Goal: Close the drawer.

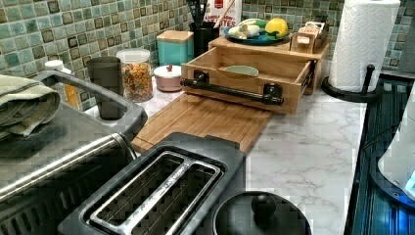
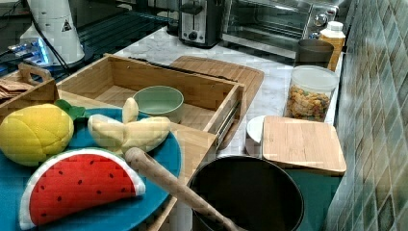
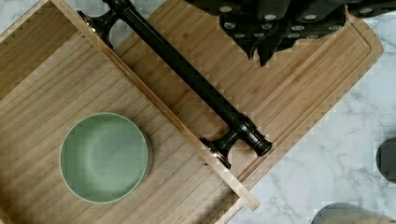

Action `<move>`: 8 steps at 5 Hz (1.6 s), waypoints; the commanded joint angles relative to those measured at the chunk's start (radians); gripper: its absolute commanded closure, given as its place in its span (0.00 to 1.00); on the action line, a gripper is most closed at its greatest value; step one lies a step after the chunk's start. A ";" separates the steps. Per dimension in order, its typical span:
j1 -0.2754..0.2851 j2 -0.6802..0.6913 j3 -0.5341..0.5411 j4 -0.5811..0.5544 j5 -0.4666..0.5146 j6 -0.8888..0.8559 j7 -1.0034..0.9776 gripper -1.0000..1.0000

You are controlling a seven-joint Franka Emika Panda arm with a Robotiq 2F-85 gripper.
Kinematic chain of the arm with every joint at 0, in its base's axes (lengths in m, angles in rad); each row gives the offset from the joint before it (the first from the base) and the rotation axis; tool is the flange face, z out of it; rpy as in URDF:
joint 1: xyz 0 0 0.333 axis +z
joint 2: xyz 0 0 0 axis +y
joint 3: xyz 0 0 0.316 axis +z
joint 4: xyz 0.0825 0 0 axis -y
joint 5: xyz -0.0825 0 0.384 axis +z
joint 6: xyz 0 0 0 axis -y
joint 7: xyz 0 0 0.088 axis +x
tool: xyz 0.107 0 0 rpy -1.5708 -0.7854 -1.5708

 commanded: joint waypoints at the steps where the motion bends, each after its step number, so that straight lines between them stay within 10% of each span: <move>1: -0.001 0.000 0.000 -0.010 0.005 0.000 0.000 1.00; 5: 0.093 -0.121 0.123 -0.247 0.041 0.210 -0.339 1.00; 8: 0.112 0.000 0.169 -0.272 -0.159 0.279 -0.390 1.00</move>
